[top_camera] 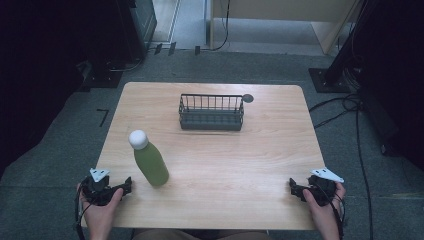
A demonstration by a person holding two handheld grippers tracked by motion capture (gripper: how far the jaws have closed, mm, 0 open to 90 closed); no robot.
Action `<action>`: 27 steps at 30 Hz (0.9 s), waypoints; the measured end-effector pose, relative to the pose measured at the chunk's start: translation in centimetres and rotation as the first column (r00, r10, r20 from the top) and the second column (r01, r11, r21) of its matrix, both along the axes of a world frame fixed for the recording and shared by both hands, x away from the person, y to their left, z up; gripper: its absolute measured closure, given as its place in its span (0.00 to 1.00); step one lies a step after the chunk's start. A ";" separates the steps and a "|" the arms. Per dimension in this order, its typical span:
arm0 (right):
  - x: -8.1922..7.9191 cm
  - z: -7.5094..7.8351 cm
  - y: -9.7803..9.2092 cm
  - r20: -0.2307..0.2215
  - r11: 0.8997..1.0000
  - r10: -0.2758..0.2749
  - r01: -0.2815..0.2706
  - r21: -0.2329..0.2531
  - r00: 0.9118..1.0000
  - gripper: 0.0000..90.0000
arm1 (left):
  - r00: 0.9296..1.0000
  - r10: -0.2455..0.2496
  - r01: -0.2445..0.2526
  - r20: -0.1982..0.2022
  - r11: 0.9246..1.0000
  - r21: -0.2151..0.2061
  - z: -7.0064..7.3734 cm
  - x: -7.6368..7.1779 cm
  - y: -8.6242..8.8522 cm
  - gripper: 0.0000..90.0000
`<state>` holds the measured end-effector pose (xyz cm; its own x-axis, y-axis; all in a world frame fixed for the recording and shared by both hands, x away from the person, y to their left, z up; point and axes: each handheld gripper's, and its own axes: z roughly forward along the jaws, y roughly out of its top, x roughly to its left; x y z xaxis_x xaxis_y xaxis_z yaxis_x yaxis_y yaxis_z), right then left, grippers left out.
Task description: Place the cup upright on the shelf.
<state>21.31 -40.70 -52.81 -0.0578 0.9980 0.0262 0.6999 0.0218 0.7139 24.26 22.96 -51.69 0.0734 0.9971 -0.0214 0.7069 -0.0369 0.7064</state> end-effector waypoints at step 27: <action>0.0 0.0 0.0 0.000 1.000 0.000 0.000 0.000 1.000 0.00 | 0.972 -0.209 0.217 0.105 0.974 -0.066 3.2 -4.6 -4.4 0.01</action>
